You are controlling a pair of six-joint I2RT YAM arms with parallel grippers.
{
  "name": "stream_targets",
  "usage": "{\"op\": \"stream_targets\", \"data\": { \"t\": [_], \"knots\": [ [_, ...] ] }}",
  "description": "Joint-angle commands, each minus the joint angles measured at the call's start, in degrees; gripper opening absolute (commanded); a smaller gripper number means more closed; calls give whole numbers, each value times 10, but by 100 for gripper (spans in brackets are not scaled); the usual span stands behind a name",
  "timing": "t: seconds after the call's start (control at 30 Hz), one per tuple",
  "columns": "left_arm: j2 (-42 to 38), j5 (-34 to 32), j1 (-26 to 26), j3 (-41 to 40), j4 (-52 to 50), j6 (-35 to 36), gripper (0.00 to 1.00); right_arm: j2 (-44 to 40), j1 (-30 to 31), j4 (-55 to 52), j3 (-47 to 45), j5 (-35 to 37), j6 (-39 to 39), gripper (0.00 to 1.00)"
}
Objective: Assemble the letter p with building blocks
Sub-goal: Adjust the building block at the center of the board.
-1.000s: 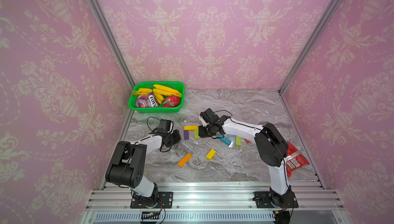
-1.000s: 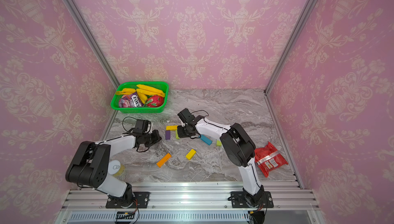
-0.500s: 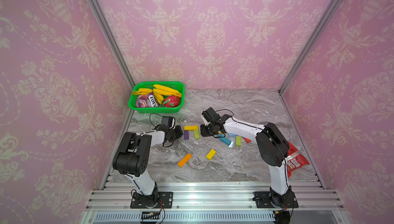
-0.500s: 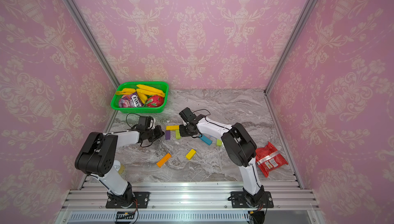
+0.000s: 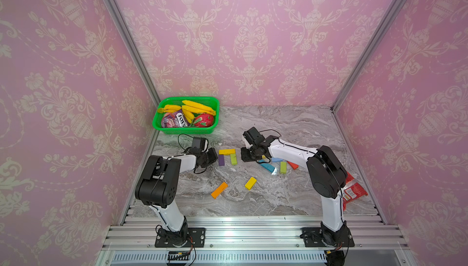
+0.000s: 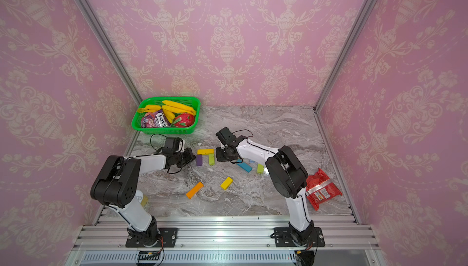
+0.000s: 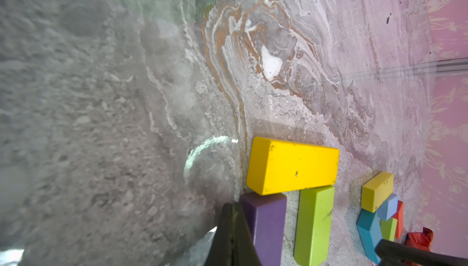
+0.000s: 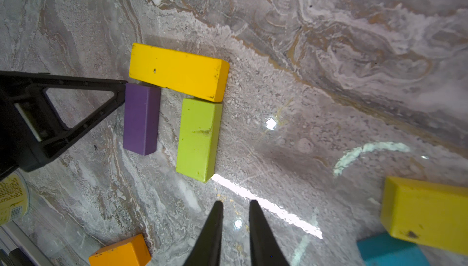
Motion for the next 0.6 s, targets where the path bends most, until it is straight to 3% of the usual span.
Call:
{"op": "stream_targets", "data": {
  "t": [0.0, 0.57],
  "knots": [
    [25, -5, -3, 1, -26, -13, 0, -18, -4, -1, -10, 1, -7, 23],
    [28, -4, -7, 4, -19, -17, 0, -15, -5, 4, -12, -2, -3, 23]
  ]
}}
